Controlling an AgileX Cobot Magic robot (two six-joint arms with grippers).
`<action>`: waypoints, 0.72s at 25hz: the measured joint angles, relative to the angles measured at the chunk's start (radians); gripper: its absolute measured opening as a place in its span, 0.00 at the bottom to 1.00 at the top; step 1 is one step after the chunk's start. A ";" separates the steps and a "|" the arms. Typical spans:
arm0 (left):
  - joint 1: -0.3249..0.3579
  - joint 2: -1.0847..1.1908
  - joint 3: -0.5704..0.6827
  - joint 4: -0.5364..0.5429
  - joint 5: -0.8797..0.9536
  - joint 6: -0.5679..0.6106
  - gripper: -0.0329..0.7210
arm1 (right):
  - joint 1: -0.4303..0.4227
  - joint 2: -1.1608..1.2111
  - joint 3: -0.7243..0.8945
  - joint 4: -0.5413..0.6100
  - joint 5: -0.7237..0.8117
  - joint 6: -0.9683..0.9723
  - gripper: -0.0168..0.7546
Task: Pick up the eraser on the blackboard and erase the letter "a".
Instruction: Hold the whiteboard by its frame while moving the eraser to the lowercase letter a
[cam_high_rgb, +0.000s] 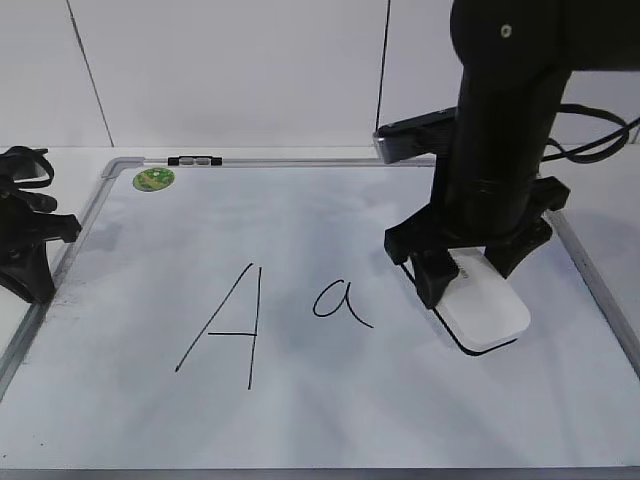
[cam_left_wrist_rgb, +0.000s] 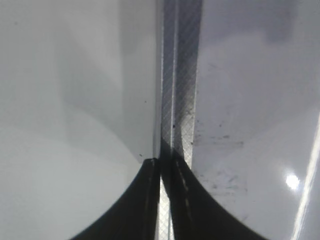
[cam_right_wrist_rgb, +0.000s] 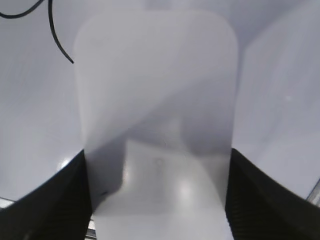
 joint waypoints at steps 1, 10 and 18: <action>0.000 0.000 0.000 0.000 0.000 0.000 0.10 | 0.000 0.014 -0.012 0.002 0.000 -0.002 0.71; 0.000 0.000 0.000 0.000 -0.001 0.000 0.10 | 0.000 0.167 -0.203 0.028 0.000 -0.016 0.71; 0.000 0.000 0.000 -0.002 -0.002 0.000 0.10 | 0.000 0.286 -0.288 0.033 0.000 -0.022 0.71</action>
